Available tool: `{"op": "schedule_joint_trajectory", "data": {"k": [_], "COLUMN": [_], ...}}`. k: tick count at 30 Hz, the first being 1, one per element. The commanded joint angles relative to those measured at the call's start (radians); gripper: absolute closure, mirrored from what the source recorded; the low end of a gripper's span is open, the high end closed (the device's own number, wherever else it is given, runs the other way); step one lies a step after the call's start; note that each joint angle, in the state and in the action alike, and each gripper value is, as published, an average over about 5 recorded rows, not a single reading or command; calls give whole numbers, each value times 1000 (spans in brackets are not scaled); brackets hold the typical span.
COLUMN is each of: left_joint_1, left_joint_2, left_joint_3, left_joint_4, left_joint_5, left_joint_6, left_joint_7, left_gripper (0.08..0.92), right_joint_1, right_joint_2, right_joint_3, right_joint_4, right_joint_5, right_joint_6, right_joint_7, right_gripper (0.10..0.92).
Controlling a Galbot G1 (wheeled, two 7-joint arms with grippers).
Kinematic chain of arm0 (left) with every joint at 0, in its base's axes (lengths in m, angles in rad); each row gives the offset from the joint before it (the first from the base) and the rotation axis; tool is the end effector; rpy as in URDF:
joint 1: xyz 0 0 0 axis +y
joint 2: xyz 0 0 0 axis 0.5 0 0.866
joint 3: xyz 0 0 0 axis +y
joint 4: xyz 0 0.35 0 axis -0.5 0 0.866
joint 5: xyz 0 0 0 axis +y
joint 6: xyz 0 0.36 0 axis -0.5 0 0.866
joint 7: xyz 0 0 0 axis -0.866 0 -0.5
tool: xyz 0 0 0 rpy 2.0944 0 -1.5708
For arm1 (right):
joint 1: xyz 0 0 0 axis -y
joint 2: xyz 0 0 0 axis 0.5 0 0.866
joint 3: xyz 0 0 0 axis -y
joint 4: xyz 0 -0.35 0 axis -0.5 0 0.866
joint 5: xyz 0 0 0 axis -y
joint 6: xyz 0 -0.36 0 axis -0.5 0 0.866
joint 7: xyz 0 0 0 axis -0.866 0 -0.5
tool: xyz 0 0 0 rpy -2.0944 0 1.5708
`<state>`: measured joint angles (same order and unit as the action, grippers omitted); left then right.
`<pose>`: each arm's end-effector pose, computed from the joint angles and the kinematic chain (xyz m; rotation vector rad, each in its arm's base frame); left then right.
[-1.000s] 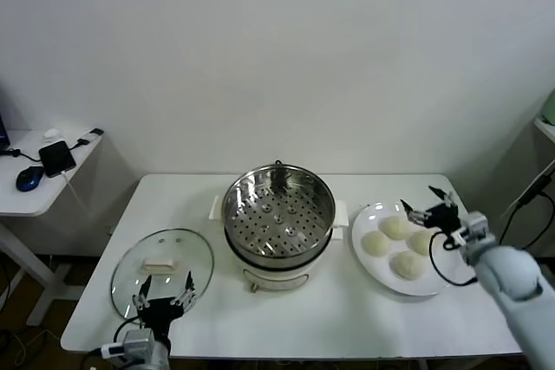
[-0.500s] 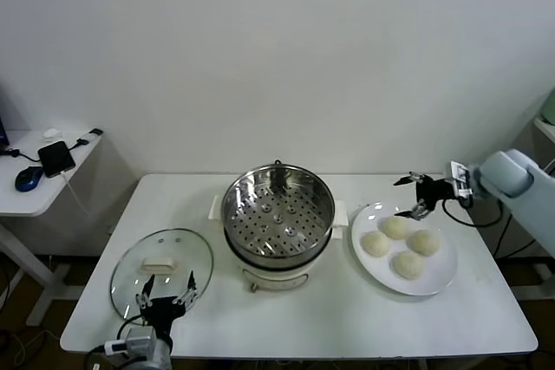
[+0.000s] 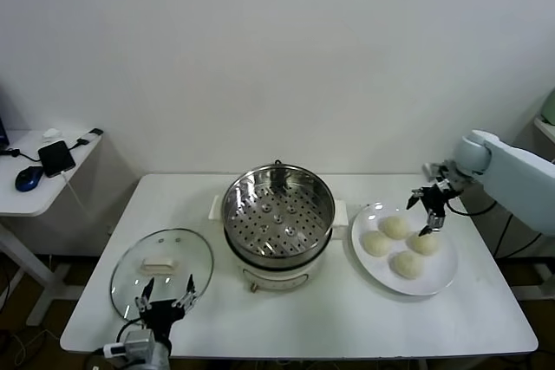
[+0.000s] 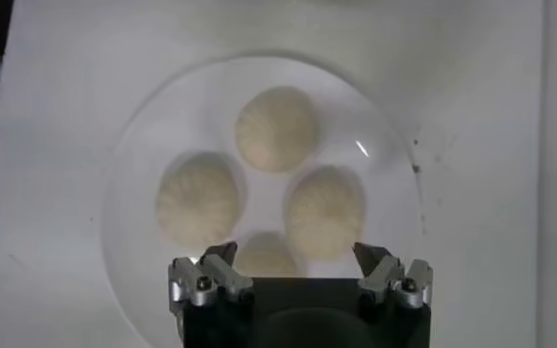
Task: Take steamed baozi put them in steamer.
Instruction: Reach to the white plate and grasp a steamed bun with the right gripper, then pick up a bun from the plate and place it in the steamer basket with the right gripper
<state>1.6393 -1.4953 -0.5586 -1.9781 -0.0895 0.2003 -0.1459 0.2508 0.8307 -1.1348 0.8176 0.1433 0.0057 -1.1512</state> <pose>0.1592 0.0272 -0.3552 0.2040 -2.7507 -0.0302 0.5877 -0.2089 -0.1883 1.2810 -1.3226 1.2526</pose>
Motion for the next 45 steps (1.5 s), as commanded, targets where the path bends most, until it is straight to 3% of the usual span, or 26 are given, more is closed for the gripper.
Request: {"op": "schedule_joint_trajectory", "data": {"k": [1,14,21,26,31,38,45], "left_joint_1": [7,8,6,13,18,14,15], "left_joint_2": [3,6,4,5,4,0,2], "left_joint_3": [3,7,9,10,16,32,28], "left_joint_4": [3,-1,-6,-21,-38,-46,-47], "left_joint_5": [-6,-9,-5,-4,-5,1,2], "left_joint_6": [-10,-7,-1,2,4,11,14], "left_joint_7": [-2,1,2,3,3,4,4], "left_gripper": [177,177,177,177,177,177,177], "right_joint_1": [-62,-131,-117,28,382,747,715], "right_joint_2": [97,138,118,57,40,202,348], "right_joint_3": [7,82,81,-20,-257,-370,-400], "right_joint_4": [-89,-140,-100,30,189,381,632], "right_joint_5": [-28,-76,-68,6,169,275,251], "right_joint_6": [-68,-124,-141,-151,-106,113,305], "right_joint_7": [93,127,119,98,52,4,51], "right_gripper": [203,218,363,390,389,389,389]}}
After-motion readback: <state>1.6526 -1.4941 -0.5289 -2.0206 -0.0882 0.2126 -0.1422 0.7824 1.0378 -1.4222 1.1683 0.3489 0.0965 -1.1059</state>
